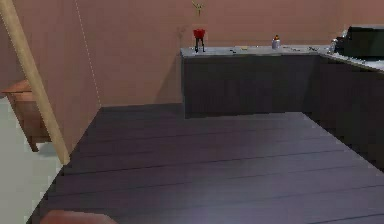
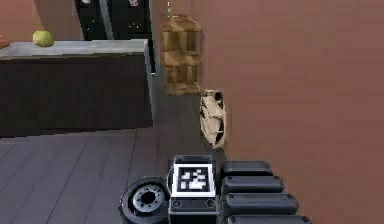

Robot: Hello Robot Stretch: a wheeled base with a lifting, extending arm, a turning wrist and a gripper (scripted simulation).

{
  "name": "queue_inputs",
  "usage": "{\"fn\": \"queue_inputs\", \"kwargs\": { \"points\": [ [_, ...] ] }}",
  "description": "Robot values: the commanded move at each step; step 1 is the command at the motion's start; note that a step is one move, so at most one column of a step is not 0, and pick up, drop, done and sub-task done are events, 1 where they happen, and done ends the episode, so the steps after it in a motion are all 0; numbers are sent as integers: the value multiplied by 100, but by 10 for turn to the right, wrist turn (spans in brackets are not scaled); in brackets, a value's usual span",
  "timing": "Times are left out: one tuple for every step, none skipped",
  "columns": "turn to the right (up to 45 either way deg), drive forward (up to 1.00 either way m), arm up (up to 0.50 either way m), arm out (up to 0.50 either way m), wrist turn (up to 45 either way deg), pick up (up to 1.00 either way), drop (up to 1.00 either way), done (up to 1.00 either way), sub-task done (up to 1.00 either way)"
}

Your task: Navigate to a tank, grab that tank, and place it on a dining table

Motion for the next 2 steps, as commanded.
{"fn": "queue_inputs", "kwargs": {
  "points": [
    [0, 10, 0, 0, 0, 0, 0, 0, 0],
    [-330, 0, 0, 0, 0, 0, 0, 0, 0]
  ]
}}
